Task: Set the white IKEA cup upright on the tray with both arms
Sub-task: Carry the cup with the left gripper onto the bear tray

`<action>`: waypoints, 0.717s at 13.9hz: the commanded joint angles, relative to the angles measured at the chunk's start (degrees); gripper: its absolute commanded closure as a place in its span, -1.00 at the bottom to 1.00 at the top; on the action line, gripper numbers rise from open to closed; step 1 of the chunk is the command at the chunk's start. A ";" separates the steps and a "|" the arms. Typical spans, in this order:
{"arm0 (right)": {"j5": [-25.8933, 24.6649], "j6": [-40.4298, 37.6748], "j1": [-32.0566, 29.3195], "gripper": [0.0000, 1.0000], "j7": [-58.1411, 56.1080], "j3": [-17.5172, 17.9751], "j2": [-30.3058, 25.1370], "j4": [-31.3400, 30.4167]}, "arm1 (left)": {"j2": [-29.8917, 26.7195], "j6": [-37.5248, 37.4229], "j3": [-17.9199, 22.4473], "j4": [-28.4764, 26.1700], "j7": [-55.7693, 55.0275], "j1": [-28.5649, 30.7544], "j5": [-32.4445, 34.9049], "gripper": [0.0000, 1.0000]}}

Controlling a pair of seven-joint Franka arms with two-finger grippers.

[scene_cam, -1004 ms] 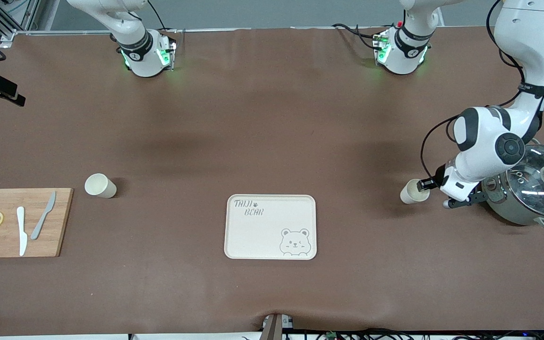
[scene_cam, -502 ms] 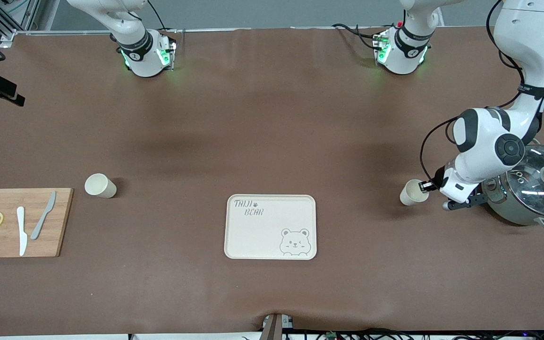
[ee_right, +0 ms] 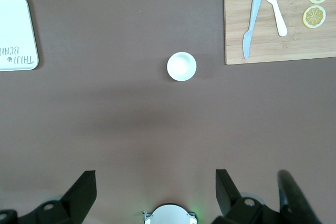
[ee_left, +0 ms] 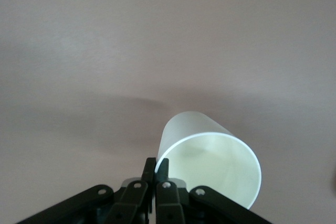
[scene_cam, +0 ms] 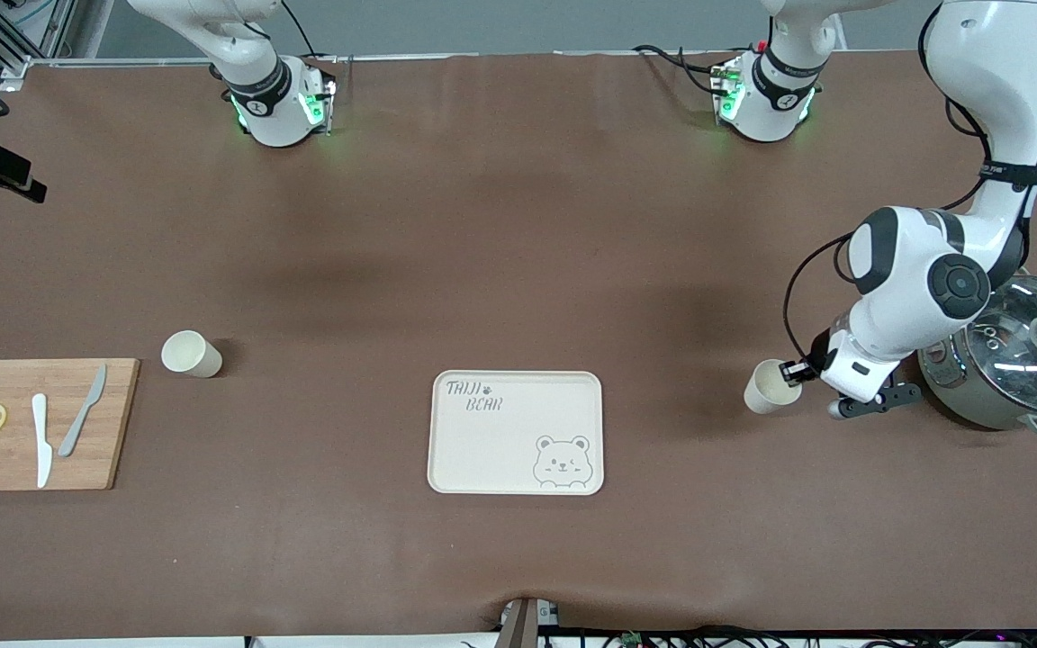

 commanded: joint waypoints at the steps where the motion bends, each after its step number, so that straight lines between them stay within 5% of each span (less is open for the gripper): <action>1: 1.00 -0.18 -1.05 -1.00 0.75 0.56 -0.75 -0.58 | 3.78 -3.67 -0.05 7.90 -7.10 -4.27 0.50 1.00; 10: 1.09 0.79 -3.42 -1.00 0.49 0.56 0.74 0.73 | 10.63 -6.14 -0.05 19.07 -32.50 -17.02 0.59 1.00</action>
